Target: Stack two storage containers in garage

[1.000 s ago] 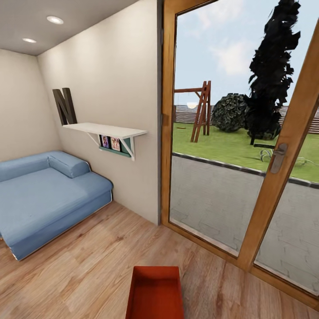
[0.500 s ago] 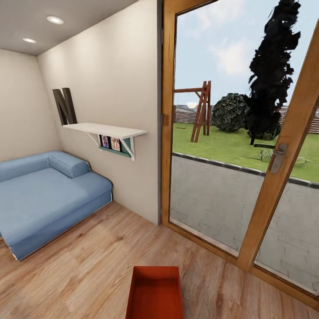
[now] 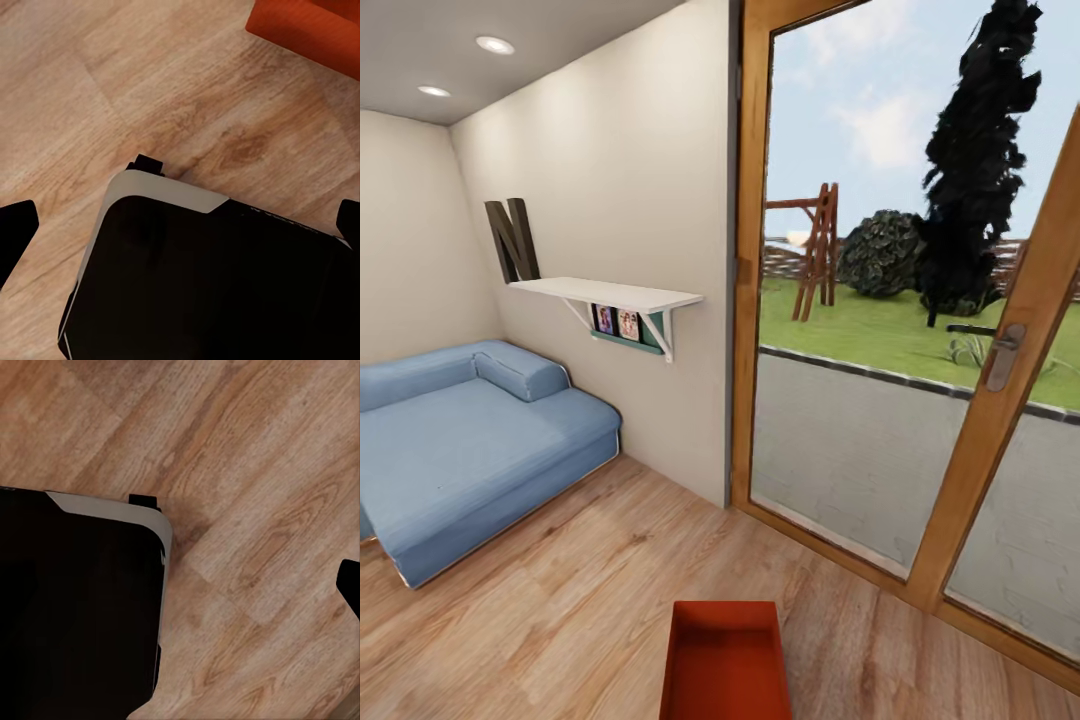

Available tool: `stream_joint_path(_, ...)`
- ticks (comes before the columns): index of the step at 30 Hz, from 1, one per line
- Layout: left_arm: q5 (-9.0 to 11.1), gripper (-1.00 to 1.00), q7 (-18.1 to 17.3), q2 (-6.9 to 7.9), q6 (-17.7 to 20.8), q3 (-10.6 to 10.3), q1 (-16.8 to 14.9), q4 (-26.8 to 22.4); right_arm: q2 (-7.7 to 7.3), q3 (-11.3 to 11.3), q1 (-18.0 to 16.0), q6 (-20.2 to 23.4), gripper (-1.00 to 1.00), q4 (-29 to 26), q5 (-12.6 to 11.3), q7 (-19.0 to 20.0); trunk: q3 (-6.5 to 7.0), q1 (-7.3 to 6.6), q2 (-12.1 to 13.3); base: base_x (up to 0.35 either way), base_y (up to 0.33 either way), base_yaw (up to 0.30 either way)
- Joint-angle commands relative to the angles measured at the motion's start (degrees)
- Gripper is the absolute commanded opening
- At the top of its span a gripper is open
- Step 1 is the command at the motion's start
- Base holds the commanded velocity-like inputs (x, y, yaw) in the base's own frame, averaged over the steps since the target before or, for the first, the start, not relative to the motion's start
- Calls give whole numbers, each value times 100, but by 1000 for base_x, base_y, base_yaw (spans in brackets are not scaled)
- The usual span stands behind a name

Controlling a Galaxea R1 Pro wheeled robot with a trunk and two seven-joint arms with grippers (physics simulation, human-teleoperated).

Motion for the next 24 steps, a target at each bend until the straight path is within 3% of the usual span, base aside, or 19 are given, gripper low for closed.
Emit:
stream_joint_path(1, 43, 100, 19, -1, -16, -49, -4, 2, 4, 48, -8, -32, 100, 17, -57, -8, -12, 3, -11, 0, 16, 0)
stream_joint_path(24, 43, 100, 20, -3, -16, -49, -4, 2, 13, 26, -8, -56, 100, 17, -68, -8, -12, 3, -11, 0, 11, -18)
